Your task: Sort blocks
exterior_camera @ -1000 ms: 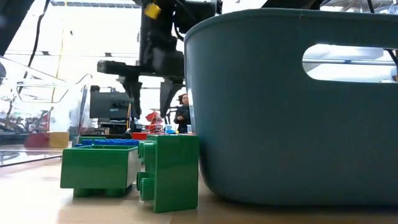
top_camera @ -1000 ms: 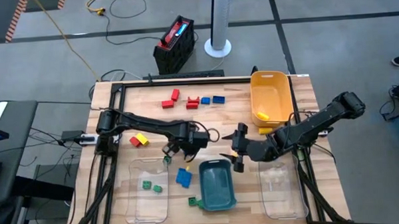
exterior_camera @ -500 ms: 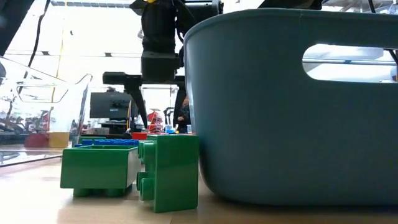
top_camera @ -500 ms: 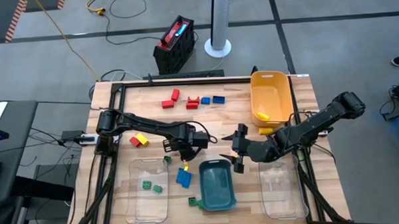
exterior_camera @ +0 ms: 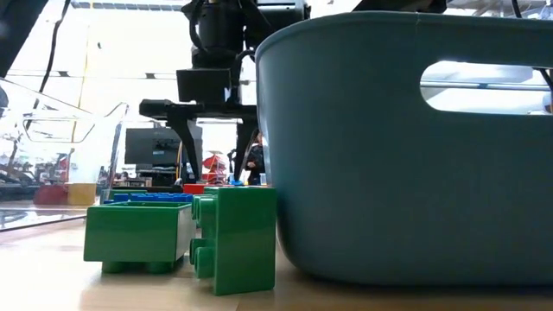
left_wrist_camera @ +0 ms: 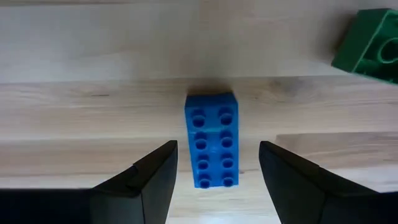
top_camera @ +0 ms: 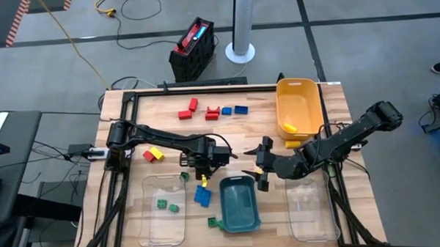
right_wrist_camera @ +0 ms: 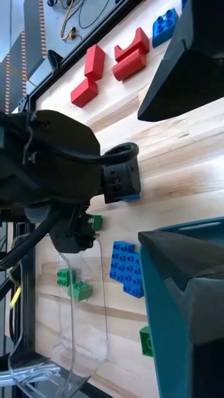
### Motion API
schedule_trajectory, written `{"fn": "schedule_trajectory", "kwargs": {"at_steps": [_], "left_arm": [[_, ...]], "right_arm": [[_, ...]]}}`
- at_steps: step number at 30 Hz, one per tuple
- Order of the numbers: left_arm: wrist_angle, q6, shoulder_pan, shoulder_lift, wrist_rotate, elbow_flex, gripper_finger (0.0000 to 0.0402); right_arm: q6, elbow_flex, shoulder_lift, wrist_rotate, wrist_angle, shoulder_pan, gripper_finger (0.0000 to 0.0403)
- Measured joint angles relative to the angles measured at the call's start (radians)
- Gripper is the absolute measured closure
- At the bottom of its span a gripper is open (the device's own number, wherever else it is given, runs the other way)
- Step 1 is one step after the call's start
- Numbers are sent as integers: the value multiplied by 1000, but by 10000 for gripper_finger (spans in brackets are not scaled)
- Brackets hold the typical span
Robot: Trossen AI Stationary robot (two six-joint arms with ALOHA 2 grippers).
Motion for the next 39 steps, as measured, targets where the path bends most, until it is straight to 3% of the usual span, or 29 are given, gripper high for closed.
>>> {"fn": "schedule_trajectory", "kwargs": {"at_steps": [10, 15, 19, 23, 30, 34, 39], "left_arm": [[169, 81, 26, 2, 9, -124, 181], [175, 81, 26, 1, -4, -141, 183], [176, 74, 24, 0, -11, -154, 208], [175, 22, 11, 0, -38, -154, 264], [149, -100, -16, -12, -173, -155, 267], [120, -135, -24, -90, -239, -156, 267], [158, -227, -29, -241, -204, -156, 267]], "right_arm": [[-1, 0, 0, 0, 8, 0, 88], [-5, 0, 0, 0, 8, 0, 88], [-4, 0, 0, 0, 7, 0, 88], [-3, 0, 0, 0, 6, 0, 88], [0, 0, -11, 0, -41, 0, 88], [0, 0, -60, 0, -58, -1, 88], [1, 1, -126, 4, -110, 7, 88]]}}
